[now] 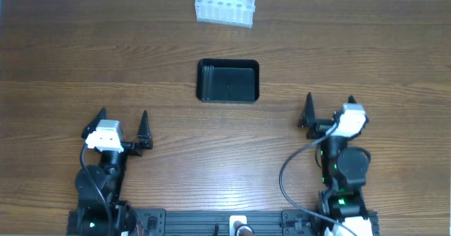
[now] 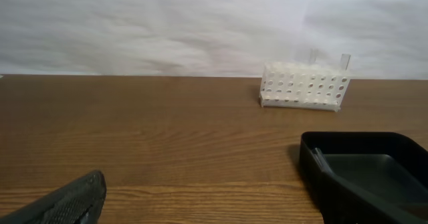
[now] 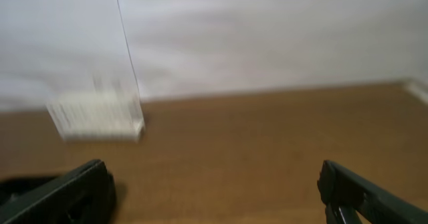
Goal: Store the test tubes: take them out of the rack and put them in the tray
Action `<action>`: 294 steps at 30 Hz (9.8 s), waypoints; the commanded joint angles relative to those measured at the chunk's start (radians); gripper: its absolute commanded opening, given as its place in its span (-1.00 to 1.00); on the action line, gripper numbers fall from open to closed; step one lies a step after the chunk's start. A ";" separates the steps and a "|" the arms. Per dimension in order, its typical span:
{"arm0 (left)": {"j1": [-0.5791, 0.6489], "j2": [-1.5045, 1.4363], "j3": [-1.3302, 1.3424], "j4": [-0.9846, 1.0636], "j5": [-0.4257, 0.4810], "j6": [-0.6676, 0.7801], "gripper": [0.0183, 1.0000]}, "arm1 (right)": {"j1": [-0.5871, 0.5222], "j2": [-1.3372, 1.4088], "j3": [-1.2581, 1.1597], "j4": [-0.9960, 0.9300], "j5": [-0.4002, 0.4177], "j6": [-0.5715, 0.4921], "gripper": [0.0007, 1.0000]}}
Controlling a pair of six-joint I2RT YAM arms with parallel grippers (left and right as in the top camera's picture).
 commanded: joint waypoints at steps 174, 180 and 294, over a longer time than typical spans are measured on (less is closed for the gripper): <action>0.005 -0.010 -0.005 -0.003 0.013 0.011 1.00 | 0.497 1.461 1.995 -1.359 0.311 0.442 -0.93; 0.005 -0.010 -0.005 -0.003 0.013 0.011 1.00 | 0.498 1.463 1.779 -1.231 0.120 0.472 -0.93; 0.005 -0.010 -0.005 -0.003 0.013 0.011 1.00 | 0.278 1.665 1.484 -0.180 0.239 0.053 -0.29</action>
